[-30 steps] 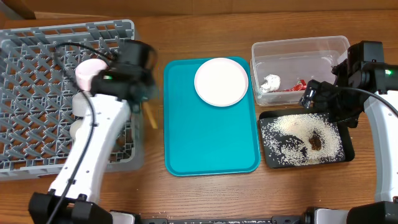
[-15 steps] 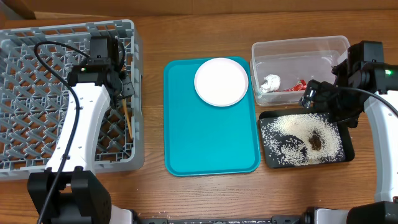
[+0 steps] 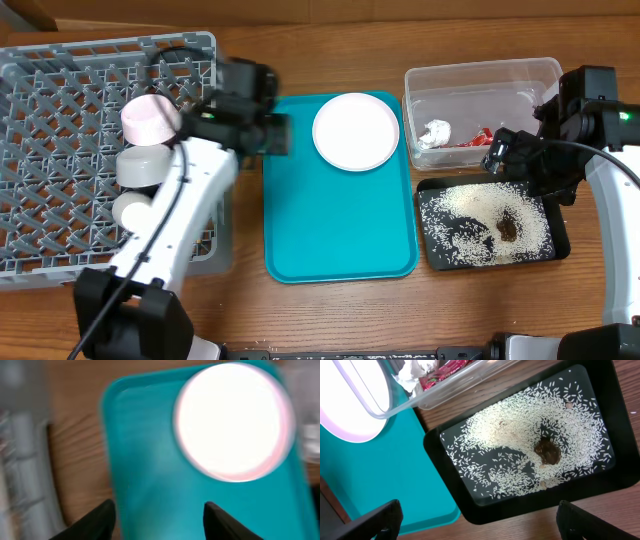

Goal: Sort waste into correct bins and load items into the dishwasher
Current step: 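Grasp the rim of the white plate with the left gripper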

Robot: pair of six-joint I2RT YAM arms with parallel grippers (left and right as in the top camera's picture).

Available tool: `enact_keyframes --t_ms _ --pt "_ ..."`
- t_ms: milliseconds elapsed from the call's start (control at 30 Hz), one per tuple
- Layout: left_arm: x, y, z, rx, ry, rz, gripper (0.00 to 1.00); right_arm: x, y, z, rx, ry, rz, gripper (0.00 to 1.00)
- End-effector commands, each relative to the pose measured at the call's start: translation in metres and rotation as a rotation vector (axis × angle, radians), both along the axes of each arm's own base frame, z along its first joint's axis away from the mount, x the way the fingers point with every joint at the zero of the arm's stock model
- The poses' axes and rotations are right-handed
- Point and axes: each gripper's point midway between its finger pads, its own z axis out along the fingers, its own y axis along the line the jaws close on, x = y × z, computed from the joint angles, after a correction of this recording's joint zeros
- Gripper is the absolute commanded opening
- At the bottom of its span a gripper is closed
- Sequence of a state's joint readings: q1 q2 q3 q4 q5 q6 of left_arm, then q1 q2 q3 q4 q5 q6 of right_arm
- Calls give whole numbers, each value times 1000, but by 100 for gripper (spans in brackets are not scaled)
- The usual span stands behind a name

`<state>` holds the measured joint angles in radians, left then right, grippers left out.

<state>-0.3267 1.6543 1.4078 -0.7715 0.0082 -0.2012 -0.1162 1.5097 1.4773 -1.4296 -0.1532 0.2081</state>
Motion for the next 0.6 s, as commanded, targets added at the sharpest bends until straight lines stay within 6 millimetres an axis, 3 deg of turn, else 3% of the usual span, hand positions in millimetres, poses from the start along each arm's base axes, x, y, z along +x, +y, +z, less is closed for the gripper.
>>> enact_keyframes --t_ms 0,167,400,567 --pt "2 -40 2 13 -46 -100 65 2 2 7 1 -32 9 100" --pt "4 -84 -28 60 -59 -243 77 2 2 7 1 -32 9 100" --pt "-3 -146 -91 126 -59 -572 88 1 2 7 1 -28 9 100" --pt "-10 -154 -129 182 -13 -653 87 1 2 7 2 -25 9 100"
